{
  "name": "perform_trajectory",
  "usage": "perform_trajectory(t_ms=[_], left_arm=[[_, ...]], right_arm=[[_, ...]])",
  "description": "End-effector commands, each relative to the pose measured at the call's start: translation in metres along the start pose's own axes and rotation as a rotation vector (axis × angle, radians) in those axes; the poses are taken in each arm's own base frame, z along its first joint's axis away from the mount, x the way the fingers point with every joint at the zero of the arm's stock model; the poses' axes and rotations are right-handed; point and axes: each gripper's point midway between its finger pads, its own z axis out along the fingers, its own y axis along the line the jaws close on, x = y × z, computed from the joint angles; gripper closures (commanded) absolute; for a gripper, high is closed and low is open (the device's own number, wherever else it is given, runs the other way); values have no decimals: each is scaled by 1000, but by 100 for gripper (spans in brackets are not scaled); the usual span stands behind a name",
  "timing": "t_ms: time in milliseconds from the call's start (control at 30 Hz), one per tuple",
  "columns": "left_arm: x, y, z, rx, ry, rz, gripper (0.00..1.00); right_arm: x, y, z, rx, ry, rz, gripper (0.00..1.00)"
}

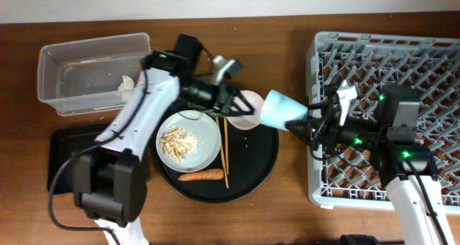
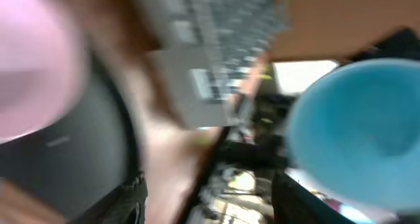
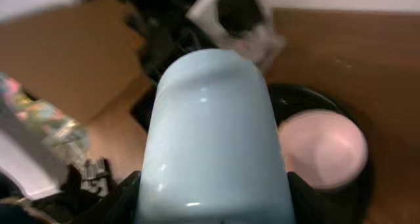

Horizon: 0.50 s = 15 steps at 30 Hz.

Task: Sort waste into correct bins and load items into the dishwasher rack

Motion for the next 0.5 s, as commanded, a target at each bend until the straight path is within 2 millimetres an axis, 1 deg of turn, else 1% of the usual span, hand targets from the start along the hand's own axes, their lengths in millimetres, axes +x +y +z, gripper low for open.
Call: perform_trajectory(t_ms=[0,33,100,133,167,200,233,267,300,333,400,467], left_arm=[[11,70,-63,-436,-52,-145,39],[23,91,-91,-573,-57,-220,39],[39,111,-127,-723,-67,-287,38],[49,125,-153,-843,-81,-344,37],[58,135,-174,-939,-98,-400,35],[67,145,-195,-1031,-112,-448,34],[73,151,-209,-1077,-118,-475,33],[76,154,-216,-1089,-126,-494,33],[79,157,-222,-1089,-144,-525,33],[81,159,-225,-1089,-158,-549,33],[81,159,-227,-1089,-161,-554,33],[81,159,-227,-1088,-160,-554,33]], right_arm=[[7,-36,-12,257,67,57,50],[10,-46,-24,353,101,98,50],[11,-60,-52,518,142,161,51],[9,-65,-69,590,151,194,53],[9,-68,-83,641,153,226,55],[10,-72,-103,706,154,277,56],[13,-75,-119,762,155,318,57],[16,-80,-137,824,152,359,56],[24,-88,-164,928,150,424,57],[30,-94,-182,1010,131,498,57],[46,-107,-217,1168,105,627,56],[60,-116,-244,1296,95,726,56]])
